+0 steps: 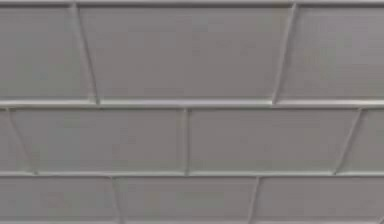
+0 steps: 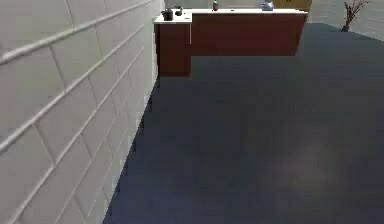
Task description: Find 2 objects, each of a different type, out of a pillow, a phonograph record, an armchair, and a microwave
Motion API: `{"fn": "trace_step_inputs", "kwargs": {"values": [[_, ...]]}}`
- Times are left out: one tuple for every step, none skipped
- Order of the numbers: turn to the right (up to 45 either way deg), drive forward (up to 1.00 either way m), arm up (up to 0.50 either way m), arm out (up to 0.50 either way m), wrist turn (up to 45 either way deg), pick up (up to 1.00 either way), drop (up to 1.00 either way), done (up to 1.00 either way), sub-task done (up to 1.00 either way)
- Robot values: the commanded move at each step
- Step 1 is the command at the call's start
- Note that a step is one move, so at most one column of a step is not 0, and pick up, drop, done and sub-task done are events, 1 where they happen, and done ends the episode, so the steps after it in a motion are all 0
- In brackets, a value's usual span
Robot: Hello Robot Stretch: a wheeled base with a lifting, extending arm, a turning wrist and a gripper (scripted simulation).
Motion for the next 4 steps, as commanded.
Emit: {"fn": "trace_step_inputs", "kwargs": {"values": [[45.0,0.00,0.00,0.00,0.0,0.00,0.00,0.00,0.00],[45.0,0.00,0.00,0.00,0.0,0.00,0.00,0.00,0.00],[45.0,0.00,0.00,0.00,0.0,0.00,0.00,0.00,0.00],[42.0,0.00,0.00,0.00,0.0,0.00,0.00,0.00,0.00]]}}
